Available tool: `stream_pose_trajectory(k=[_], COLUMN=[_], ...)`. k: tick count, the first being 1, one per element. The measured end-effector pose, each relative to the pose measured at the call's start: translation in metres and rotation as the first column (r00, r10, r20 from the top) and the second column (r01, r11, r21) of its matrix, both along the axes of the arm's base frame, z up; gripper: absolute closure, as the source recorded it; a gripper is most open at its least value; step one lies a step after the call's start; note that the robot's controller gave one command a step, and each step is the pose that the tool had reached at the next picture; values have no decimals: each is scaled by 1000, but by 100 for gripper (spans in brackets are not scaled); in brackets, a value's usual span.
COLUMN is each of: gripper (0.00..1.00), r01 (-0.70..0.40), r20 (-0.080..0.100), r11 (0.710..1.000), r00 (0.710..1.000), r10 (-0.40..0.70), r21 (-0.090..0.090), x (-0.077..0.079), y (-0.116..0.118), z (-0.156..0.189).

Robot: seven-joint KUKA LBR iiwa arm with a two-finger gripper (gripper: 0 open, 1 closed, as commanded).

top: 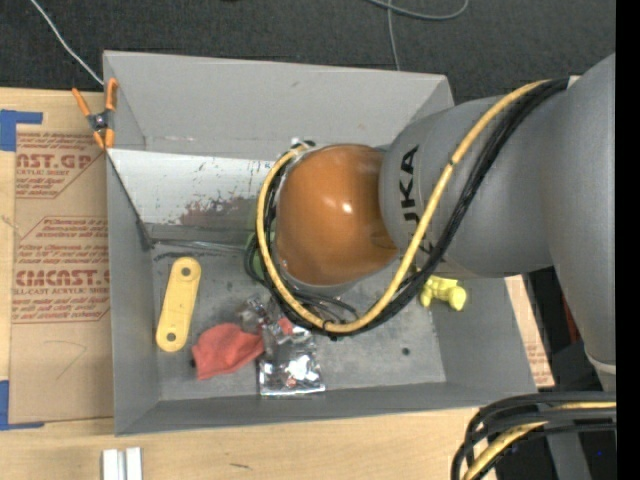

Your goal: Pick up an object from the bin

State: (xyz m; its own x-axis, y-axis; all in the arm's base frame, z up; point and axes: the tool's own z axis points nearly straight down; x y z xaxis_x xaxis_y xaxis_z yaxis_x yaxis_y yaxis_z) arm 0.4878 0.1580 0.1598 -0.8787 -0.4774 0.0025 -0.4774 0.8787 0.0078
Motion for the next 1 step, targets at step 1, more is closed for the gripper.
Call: stream_pose_trajectory(k=[1], gripper=[100], r01=[-53], r20=[9], r11=[999], r00=[999], r10=[53], r21=[4], x=[30], y=[55], z=[-63])
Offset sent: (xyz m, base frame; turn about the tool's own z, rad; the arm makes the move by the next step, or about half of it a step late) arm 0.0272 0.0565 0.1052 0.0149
